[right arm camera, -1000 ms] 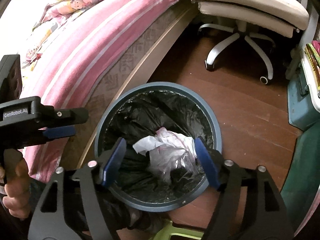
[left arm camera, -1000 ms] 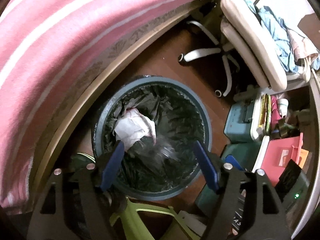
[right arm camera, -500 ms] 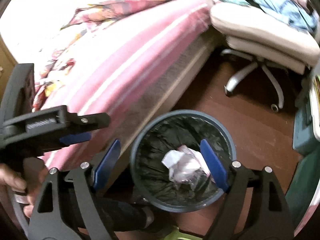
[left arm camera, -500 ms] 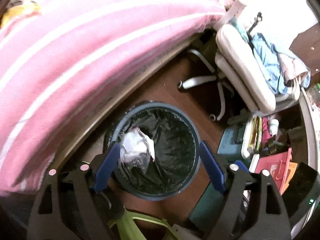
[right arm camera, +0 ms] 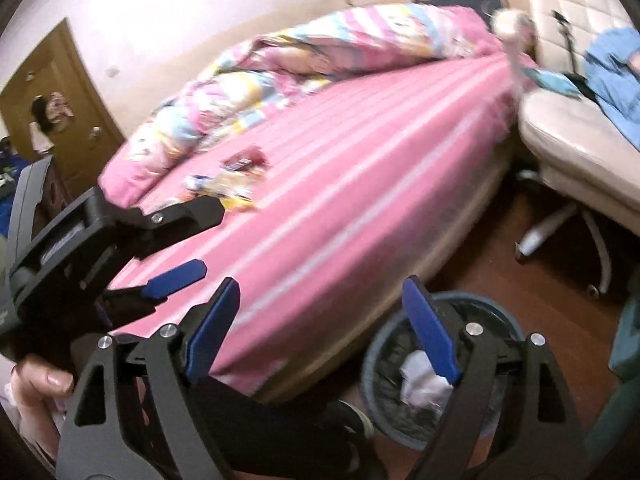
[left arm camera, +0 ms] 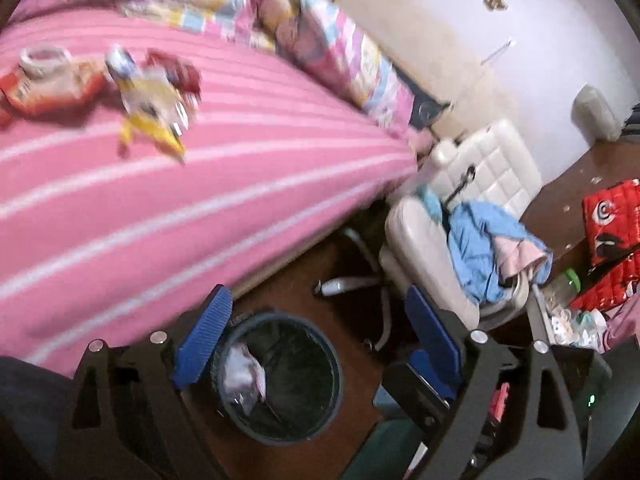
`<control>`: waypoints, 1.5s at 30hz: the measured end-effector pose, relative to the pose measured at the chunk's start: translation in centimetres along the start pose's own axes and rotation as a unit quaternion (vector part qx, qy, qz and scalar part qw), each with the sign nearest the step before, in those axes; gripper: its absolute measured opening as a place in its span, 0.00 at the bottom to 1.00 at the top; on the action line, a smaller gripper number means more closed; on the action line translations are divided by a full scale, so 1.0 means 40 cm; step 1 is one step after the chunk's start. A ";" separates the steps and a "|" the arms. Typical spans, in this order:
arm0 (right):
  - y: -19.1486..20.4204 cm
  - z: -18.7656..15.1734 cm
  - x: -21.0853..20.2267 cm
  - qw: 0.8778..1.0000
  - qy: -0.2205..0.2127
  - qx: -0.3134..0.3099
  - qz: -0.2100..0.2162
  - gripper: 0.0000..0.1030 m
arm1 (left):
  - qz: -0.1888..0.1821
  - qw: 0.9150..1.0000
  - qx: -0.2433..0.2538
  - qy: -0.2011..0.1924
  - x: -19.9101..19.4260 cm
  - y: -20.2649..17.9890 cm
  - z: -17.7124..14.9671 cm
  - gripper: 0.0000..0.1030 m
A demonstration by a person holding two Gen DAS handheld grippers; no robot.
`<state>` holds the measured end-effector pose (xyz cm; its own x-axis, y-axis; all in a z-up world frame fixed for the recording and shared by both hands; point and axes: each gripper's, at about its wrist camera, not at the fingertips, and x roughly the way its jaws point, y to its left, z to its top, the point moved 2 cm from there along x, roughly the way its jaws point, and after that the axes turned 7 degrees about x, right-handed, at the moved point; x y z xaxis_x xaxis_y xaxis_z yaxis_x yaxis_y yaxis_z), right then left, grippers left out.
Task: Collect trash
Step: 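Move both tools back over the bed toward the red snack bags, then grasp the white tape roll with the left tool while the right tool grasps the red snack bag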
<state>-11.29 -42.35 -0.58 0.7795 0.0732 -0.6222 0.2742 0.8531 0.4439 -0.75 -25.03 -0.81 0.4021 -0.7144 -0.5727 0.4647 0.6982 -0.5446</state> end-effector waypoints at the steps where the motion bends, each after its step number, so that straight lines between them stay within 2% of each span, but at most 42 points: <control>1: 0.018 0.006 0.003 1.000 0.000 -0.003 0.006 0.80 | 0.004 1.000 -0.002 -0.010 -0.027 0.013 0.012 0.85; 6: 0.164 0.039 0.043 0.998 0.003 -0.034 0.046 0.81 | 0.029 0.998 -0.020 -0.053 -0.144 0.097 0.069 0.85; 9: 0.239 0.056 0.068 0.997 0.007 -0.043 0.065 0.82 | 0.059 0.994 -0.031 -0.081 -0.220 0.168 0.101 0.85; 11: 0.287 0.064 0.086 0.996 0.011 -0.050 0.074 0.82 | 0.111 0.989 -0.031 -0.094 -0.260 0.214 0.130 0.85; 15: 0.389 0.080 0.141 0.993 0.026 -0.072 0.090 0.84 | 0.157 0.981 -0.035 -0.106 -0.302 0.291 0.165 0.85; 20: 0.492 0.101 0.228 0.990 0.051 -0.069 0.115 0.84 | 0.193 0.972 -0.067 -0.113 -0.334 0.415 0.195 0.85; 27: 0.585 0.089 0.395 0.985 0.101 -0.065 0.122 0.84 | 0.210 0.966 -0.096 -0.112 -0.315 0.559 0.220 0.85; 31: 0.612 0.072 0.492 0.984 0.116 -0.091 0.103 0.84 | 0.214 0.965 -0.104 -0.109 -0.279 0.631 0.247 0.85; 35: 0.599 0.060 0.584 0.983 0.136 -0.079 0.094 0.84 | 0.210 0.966 -0.109 -0.105 -0.238 0.692 0.288 0.85; 38: 0.586 0.057 0.649 0.981 0.162 -0.042 0.097 0.84 | 0.204 0.967 -0.115 -0.099 -0.208 0.741 0.327 0.85; 45: 0.619 0.063 0.738 0.977 0.183 -0.026 0.109 0.84 | 0.187 0.970 -0.145 -0.060 -0.136 0.849 0.404 0.85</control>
<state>19.94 -20.37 -6.33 0.5604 0.4278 -0.7092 0.0881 0.8206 0.5646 25.60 1.81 -6.28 0.5966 -0.3968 -0.6976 0.0337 0.8808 -0.4722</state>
